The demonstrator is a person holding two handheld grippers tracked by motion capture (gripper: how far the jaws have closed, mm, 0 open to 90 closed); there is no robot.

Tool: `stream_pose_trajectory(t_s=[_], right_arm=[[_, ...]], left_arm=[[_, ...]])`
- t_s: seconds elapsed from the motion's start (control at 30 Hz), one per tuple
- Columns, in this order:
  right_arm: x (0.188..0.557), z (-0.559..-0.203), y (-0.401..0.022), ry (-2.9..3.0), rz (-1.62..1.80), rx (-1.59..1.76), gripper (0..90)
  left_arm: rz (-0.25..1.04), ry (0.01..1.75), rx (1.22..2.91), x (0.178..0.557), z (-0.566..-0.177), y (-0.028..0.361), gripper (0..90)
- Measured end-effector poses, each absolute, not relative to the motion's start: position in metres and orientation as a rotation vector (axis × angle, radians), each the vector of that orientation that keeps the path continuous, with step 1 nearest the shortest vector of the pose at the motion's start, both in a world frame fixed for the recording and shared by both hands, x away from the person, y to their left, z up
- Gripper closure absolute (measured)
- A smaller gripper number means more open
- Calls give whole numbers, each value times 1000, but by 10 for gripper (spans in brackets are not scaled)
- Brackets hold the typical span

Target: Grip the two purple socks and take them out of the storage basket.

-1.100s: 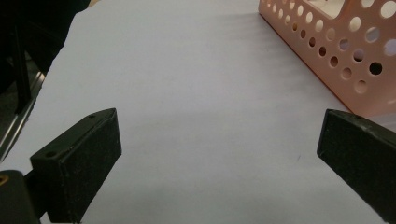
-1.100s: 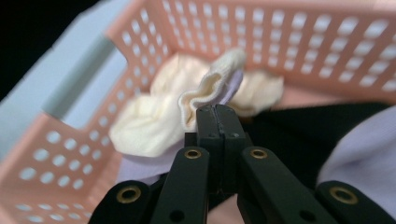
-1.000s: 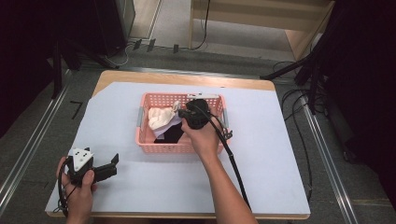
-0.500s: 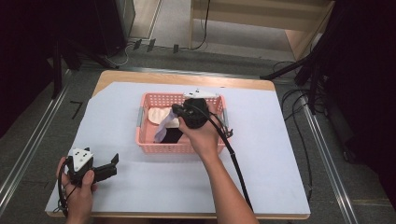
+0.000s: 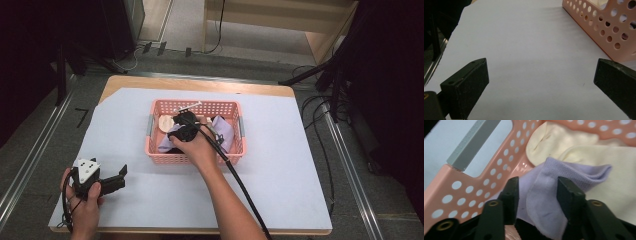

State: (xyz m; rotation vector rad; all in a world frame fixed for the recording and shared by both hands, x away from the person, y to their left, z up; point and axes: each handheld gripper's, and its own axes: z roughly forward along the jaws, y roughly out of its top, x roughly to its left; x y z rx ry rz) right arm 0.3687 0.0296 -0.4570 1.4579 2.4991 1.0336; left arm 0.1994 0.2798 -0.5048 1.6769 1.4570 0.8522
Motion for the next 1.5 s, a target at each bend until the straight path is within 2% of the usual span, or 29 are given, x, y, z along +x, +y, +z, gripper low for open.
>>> stream_pose_trajectory(t_s=[0.17, 0.2, 0.33, 0.4, 0.47, 0.5, 0.53, 0.6, 0.73, 1.07, 1.13, 1.5], right_arm=[[370, -462, 48, 2531, 928, 1489, 484], [371, -463, 58, 2554, 891, 1499, 442], [372, -468, 72, 2609, 757, 1546, 404], [372, -470, 78, 2618, 658, 1549, 428], [371, -470, 83, 2579, 574, 1514, 559], [371, -470, 83, 2579, 574, 1514, 559], [370, -470, 83, 2554, 544, 1493, 654], [369, -470, 83, 2552, 545, 1484, 685], [365, -465, 73, 2530, 741, 1469, 845], [358, -447, 42, 2395, 1213, 1477, 872], [355, -442, 32, 2332, 1343, 1409, 874], [343, -420, 15, 2128, 1499, 1132, 873]], left_arm=[[853, 1457, 1674, 199, -505, 280, 6], [850, 1457, 1677, 199, -505, 280, 6], [848, 1456, 1678, 199, -505, 280, 6], [849, 1453, 1677, 199, -505, 280, 6], [848, 1454, 1680, 199, -505, 280, 6], [848, 1454, 1680, 199, -505, 280, 6], [847, 1453, 1680, 199, -505, 280, 6], [846, 1451, 1678, 199, -505, 280, 6], [846, 1452, 1678, 199, -505, 280, 6], [848, 1455, 1685, 200, -505, 279, 7], [857, 1462, 1683, 199, -505, 279, 72], [865, 1465, 1685, 199, -504, 279, 76]])
